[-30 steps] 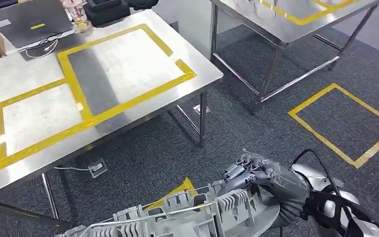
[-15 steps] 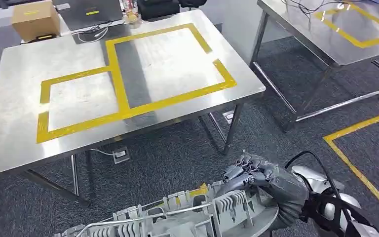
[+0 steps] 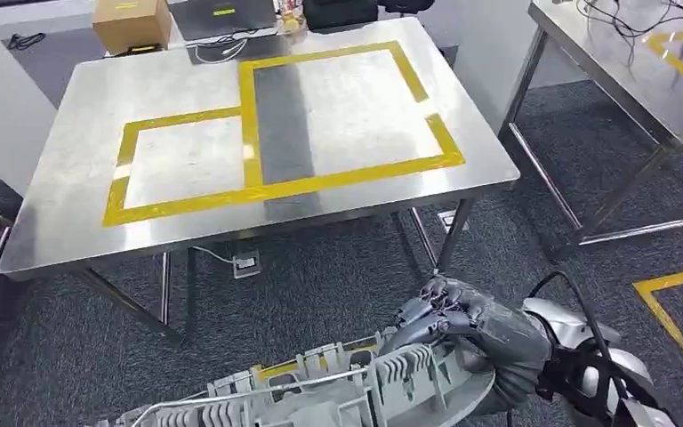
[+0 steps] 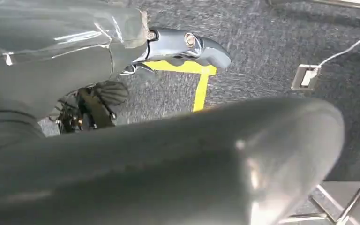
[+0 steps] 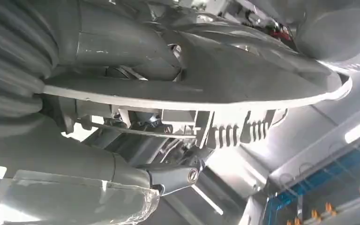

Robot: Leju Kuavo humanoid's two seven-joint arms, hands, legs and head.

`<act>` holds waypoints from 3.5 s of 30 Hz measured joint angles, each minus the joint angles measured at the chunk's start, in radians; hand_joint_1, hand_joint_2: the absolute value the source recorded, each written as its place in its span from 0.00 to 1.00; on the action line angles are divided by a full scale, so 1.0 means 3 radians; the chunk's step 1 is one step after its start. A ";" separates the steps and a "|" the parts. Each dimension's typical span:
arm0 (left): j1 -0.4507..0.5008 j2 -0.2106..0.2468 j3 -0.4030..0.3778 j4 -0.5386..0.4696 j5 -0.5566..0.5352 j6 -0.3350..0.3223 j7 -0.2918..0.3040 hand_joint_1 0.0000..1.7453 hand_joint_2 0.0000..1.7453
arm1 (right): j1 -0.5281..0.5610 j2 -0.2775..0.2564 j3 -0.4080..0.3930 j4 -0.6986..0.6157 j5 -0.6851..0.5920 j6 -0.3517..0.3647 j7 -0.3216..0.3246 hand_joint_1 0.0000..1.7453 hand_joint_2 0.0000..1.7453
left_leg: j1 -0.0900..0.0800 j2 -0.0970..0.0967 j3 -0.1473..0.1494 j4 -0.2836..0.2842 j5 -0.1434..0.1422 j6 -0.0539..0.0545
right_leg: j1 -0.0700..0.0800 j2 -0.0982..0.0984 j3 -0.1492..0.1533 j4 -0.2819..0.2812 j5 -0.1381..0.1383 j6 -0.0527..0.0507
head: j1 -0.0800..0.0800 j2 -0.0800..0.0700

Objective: Take the parts from the cabinet and place them on the table.

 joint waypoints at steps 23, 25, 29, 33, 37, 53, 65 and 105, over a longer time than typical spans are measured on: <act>0.0001 -0.0009 -0.0011 0.0027 0.0083 -0.0127 0.0057 0.00 0.00 | -0.0046 0.0000 -0.0029 -0.0051 -0.0057 -0.0008 0.0089 1.00 1.00 | 0.0069 -0.0193 0.0084 0.0027 -0.0212 -0.0137 | -0.0108 0.0277 -0.0076 -0.0018 0.0098 0.0072 | 0.0010 0.0000; -0.0002 -0.0009 -0.0015 0.0029 0.0045 -0.0130 0.0032 0.00 0.00 | -0.0057 0.0000 -0.0033 -0.0051 -0.0087 -0.0008 0.0092 1.00 1.00 | 0.0070 -0.0149 -0.0212 0.0607 -0.0455 -0.0155 | -0.0095 0.0265 -0.0075 -0.0016 0.0090 0.0060 | 0.0010 0.0000; 0.0001 -0.0009 -0.0018 0.0041 -0.0019 -0.0140 -0.0027 0.00 0.00 | -0.0073 0.0000 -0.0045 -0.0051 -0.0131 -0.0011 0.0114 1.00 1.00 | 0.0054 -0.0143 -0.0217 0.0482 -0.0215 -0.0089 | -0.0045 0.0259 -0.0038 -0.0017 0.0062 0.0037 | 0.0009 0.0000; -0.0005 0.0006 -0.0029 0.0036 -0.0046 -0.0177 -0.0071 0.00 0.00 | -0.0106 0.0001 -0.0057 -0.0051 -0.0169 -0.0014 0.0131 1.00 1.00 | -0.0030 -0.0084 0.0098 -0.0188 -0.0027 0.0084 | -0.0037 0.0254 -0.0019 -0.0036 0.0035 0.0052 | 0.0015 0.0000; -0.0002 0.0004 -0.0037 0.0036 -0.0057 -0.0189 -0.0093 0.00 0.00 | -0.0111 0.0005 -0.0085 -0.0070 -0.0191 -0.0013 0.0140 1.00 1.00 | -0.0010 -0.0112 0.0257 -0.0370 0.0025 0.0079 | -0.0024 0.0238 0.0005 -0.0027 0.0009 0.0102 | 0.0014 0.0000; -0.0012 -0.0005 -0.0042 0.0056 -0.0090 -0.0205 -0.0113 0.00 0.00 | -0.0215 -0.0008 -0.0116 -0.0067 -0.0258 -0.0003 0.0163 1.00 1.00 | 0.0028 -0.0186 0.0301 -0.0120 -0.0289 -0.0105 | -0.0110 0.0270 -0.0126 -0.0064 0.0183 0.0063 | 0.0013 0.0000; -0.0014 0.0009 -0.0041 0.0064 -0.0090 -0.0216 -0.0139 0.00 0.00 | -0.0260 -0.0005 -0.0100 -0.0065 -0.0304 0.0009 0.0168 1.00 1.00 | 0.0007 -0.0141 0.0117 -0.0233 0.0009 -0.0034 | -0.0080 0.0272 0.0035 -0.0092 0.0029 0.0121 | 0.0014 0.0000; -0.0018 0.0065 -0.0055 0.0261 -0.0266 -0.0134 -0.0370 0.00 0.00 | -0.0103 -0.0020 -0.0127 -0.0151 0.0113 -0.0125 0.0095 1.00 1.00 | 0.0016 -0.0180 0.0318 -0.0387 -0.0025 0.0055 | -0.0078 0.0275 -0.0448 0.0633 -0.0167 0.0229 | 0.0023 0.0000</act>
